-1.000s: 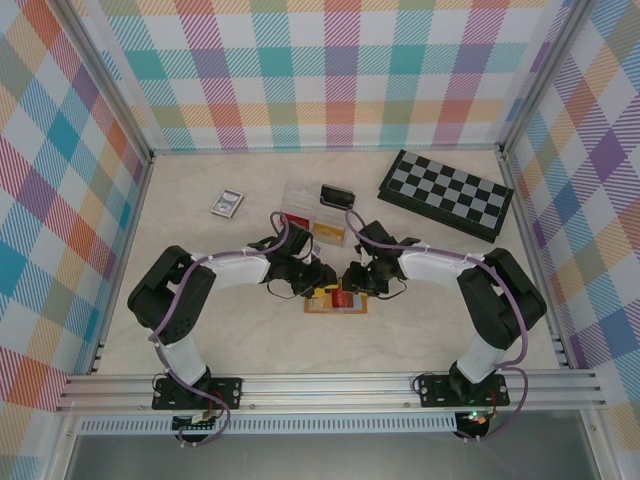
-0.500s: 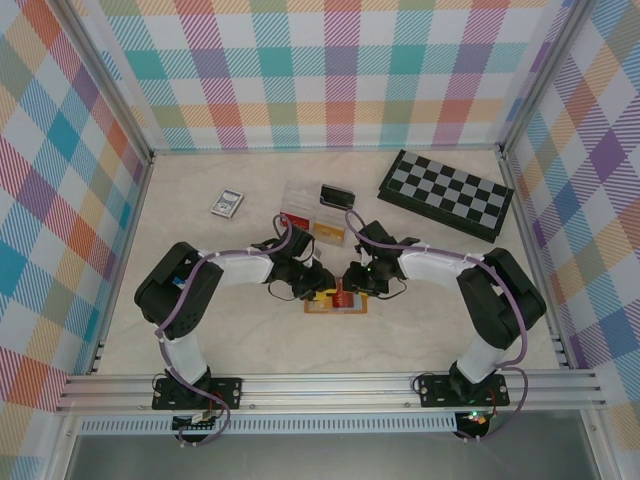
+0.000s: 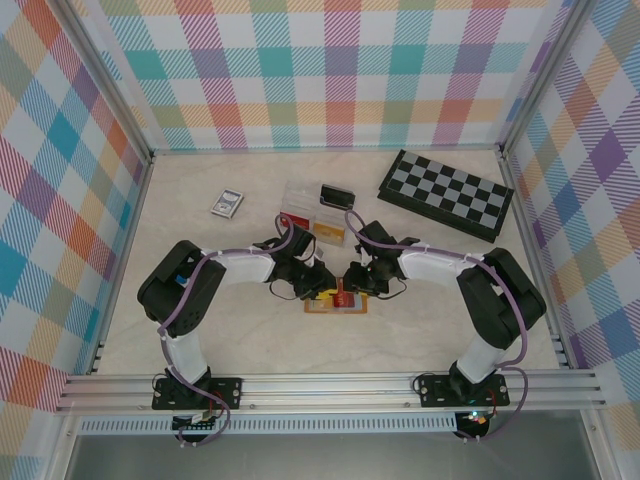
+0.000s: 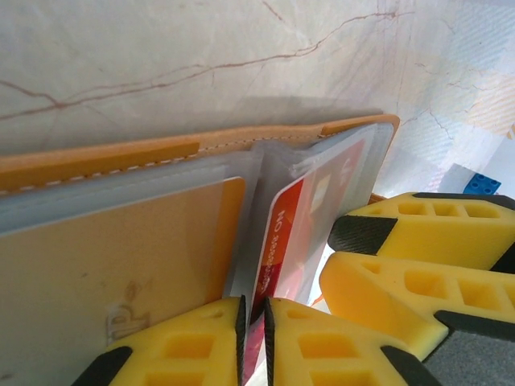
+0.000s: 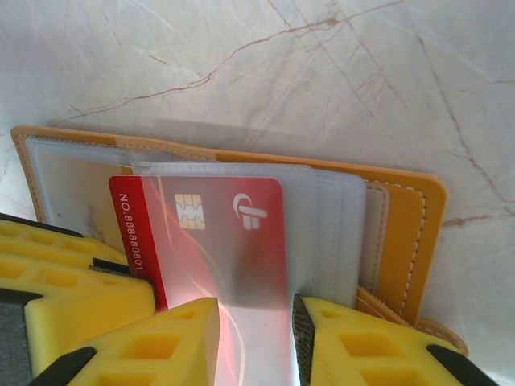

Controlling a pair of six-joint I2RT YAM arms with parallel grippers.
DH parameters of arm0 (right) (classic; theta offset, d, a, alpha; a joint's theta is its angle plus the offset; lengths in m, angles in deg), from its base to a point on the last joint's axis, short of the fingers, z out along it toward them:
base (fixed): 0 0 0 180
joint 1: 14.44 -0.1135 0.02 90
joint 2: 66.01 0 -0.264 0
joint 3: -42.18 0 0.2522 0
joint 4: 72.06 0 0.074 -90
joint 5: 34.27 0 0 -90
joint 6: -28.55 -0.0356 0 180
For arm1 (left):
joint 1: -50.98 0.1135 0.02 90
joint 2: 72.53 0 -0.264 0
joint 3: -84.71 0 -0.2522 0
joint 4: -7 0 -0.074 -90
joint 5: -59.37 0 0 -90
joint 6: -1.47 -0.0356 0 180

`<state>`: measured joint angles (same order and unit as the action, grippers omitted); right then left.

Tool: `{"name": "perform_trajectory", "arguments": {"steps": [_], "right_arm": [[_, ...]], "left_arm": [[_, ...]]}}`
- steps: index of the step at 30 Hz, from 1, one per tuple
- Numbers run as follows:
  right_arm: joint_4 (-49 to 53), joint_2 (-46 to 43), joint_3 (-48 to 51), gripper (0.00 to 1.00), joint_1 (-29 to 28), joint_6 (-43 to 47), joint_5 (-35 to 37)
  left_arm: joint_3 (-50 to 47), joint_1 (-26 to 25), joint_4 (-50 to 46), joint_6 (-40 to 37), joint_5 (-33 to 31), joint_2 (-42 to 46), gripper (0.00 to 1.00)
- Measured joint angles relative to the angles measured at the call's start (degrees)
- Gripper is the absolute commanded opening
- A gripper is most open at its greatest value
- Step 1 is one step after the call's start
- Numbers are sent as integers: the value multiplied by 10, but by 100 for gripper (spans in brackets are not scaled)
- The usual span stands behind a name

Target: Take the credit cards out of the card holder

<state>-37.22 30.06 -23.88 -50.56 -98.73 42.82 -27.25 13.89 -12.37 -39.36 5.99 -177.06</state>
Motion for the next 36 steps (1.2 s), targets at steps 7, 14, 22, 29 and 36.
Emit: {"name": "perform_trajectory", "arguments": {"steps": [7,14,22,29,36], "right_arm": [[2,0,-1,32,0,0,4],[6,0,-2,33,0,0,9],[-2,-41,10,44,0,9,12],[-72,-128,19,55,0,1,-24],[-190,-141,33,81,0,-68,-119]], "left_arm": [[2,0,-3,-15,-1,0,1],[3,1,-48,-47,-27,34,0],[-5,14,-130,-89,-72,127,0],[-6,58,-192,-113,-94,229,0],[-4,119,-194,-110,-55,309,0]]}}
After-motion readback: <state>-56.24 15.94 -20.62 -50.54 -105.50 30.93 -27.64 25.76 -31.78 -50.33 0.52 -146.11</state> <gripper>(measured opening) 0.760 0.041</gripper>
